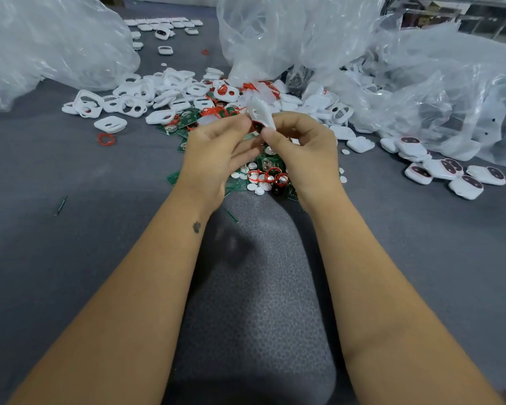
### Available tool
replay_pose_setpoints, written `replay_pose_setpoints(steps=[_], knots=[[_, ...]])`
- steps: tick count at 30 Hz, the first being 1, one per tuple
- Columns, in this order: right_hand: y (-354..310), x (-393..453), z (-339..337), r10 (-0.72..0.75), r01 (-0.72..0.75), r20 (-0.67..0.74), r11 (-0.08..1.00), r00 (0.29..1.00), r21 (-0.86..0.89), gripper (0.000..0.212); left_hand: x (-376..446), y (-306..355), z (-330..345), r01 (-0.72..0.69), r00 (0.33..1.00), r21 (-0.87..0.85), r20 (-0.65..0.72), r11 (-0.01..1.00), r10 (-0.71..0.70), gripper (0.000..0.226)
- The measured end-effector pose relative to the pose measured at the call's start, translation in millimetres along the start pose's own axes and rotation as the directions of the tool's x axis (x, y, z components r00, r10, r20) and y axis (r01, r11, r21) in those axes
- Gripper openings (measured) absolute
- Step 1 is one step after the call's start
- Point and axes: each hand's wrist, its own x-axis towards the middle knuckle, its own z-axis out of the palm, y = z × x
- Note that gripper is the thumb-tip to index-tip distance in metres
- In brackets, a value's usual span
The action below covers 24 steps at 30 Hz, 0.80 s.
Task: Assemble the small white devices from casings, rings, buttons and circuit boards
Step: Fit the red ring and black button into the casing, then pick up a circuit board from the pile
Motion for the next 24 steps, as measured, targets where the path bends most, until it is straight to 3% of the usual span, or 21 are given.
replay_pose_setpoints(steps=[4,8,12,15,20,22,24], knots=[[1,-3,6,-0.138,0.145,0.045,0.924,0.989,-0.353,0.011,-1,-1,4,-0.018,0.994,-0.017,0.107,1.000,0.019,0.021],[-3,-5,7,-0.110,0.178,0.181,0.891,0.977,-0.417,0.024,3,0,3,-0.012,0.989,-0.095,-0.147,0.995,-0.002,0.024],[-11,-4,-1,-0.043,0.212,0.309,0.817,0.950,-0.537,0.016,9,6,-5,-0.054,0.936,-0.164,-0.351,0.985,-0.007,0.024],[-12,-4,-4,0.089,0.297,0.473,0.675,0.876,-0.676,0.011,10,6,-8,-0.063,0.923,-0.159,-0.385,0.985,-0.003,0.022],[-7,-2,-2,0.100,0.355,0.489,0.565,0.867,-0.745,0.009,9,3,-6,-0.051,0.942,-0.071,-0.334,0.996,0.025,0.030],[-5,-2,0,0.058,0.356,0.478,0.592,0.876,-0.724,0.008,9,3,-5,-0.034,0.954,-0.046,-0.300,0.998,0.018,0.031],[-5,-4,0,0.004,0.246,0.373,0.744,0.928,-0.621,0.009,8,2,-4,-0.005,0.962,-0.044,-0.272,0.999,-0.007,0.029]])
